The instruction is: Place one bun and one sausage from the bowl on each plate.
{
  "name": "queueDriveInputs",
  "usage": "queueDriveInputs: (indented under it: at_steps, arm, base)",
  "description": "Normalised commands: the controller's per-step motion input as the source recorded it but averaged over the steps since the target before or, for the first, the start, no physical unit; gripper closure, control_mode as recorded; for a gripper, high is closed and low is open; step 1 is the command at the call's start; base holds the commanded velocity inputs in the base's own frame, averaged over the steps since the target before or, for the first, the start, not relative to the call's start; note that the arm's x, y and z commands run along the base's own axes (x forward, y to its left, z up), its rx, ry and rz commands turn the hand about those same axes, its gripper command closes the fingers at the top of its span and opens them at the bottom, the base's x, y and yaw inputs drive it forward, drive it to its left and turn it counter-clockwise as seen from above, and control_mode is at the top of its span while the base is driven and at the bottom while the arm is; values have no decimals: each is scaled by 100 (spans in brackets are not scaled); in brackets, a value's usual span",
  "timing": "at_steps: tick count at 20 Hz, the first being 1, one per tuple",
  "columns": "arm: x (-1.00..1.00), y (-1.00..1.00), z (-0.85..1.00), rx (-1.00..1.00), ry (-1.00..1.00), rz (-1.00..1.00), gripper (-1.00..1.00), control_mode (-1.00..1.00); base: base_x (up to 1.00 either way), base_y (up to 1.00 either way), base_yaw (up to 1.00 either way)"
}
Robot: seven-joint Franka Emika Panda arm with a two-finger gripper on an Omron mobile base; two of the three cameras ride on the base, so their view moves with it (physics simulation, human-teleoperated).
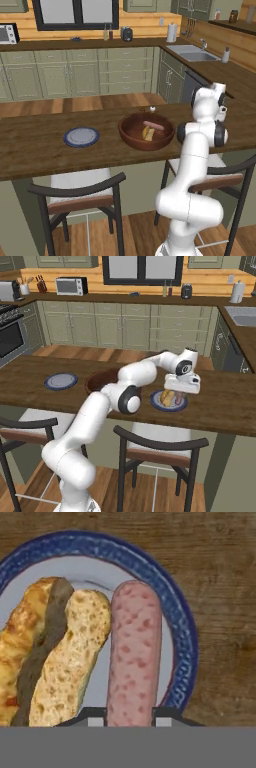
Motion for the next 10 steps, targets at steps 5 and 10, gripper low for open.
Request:
queueDriveInputs:
  at_steps: [5, 10]
  arm:
    - [5, 20, -33, 0, 0, 0, 100, -100]
    - [0, 11, -12, 0, 0, 0, -100, -100]
  base:
    - [0, 0, 0]
    - [0, 0, 0]
